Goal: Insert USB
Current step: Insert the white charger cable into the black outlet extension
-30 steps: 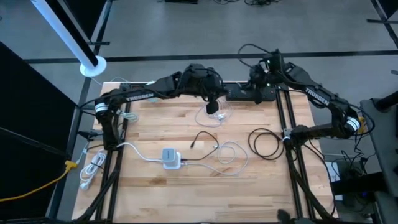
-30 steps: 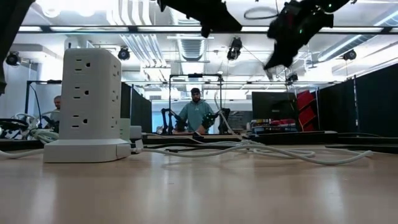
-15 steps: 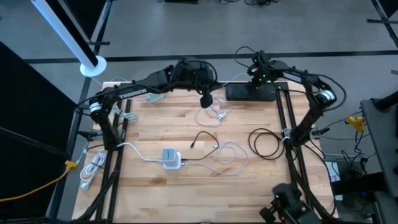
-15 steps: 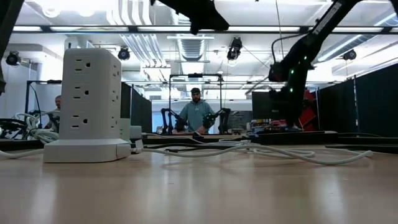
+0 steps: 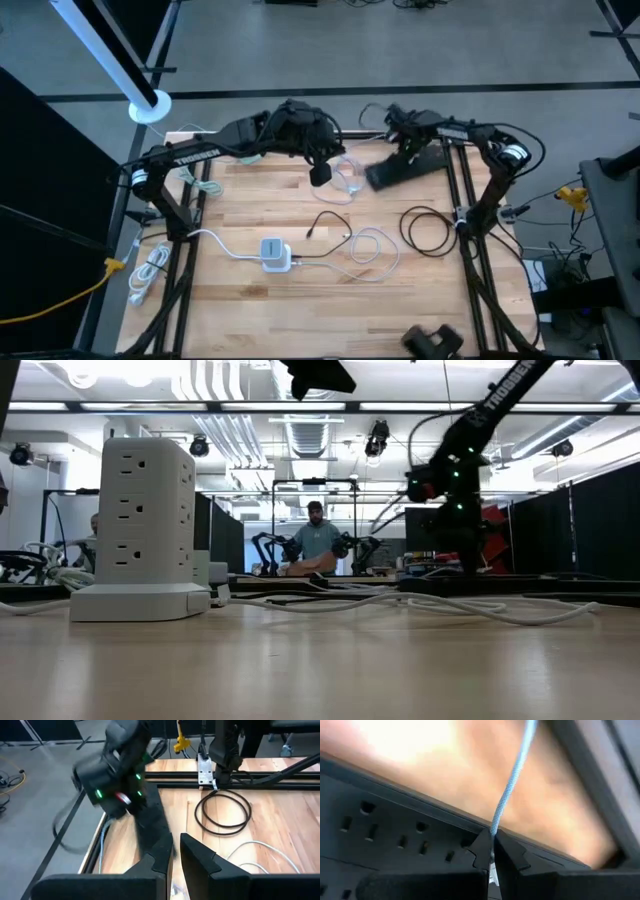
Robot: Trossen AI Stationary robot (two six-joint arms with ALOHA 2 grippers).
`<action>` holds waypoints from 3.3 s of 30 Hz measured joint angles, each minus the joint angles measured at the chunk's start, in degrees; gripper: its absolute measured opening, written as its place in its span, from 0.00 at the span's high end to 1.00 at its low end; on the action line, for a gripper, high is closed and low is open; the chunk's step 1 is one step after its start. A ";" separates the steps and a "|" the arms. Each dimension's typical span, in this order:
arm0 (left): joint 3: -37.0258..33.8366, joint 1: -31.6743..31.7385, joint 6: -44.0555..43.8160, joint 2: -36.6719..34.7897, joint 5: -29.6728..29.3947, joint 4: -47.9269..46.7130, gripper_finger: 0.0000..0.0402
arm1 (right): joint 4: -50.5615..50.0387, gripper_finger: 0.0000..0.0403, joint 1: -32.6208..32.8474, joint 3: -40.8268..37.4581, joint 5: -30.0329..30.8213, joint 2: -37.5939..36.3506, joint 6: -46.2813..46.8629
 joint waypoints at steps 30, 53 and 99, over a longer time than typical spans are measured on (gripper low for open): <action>-20.13 -5.62 -4.90 2.10 15.59 43.41 0.94 | -14.69 1.00 1.36 -0.87 -42.96 -33.68 -16.04; -7.40 -7.09 -23.12 25.42 11.28 66.56 0.69 | -10.84 0.92 11.53 6.64 -45.19 -37.14 -17.42; -34.21 -9.04 -12.73 -49.17 3.64 -16.99 0.84 | 22.63 0.59 27.25 -1.23 -13.05 1.55 98.37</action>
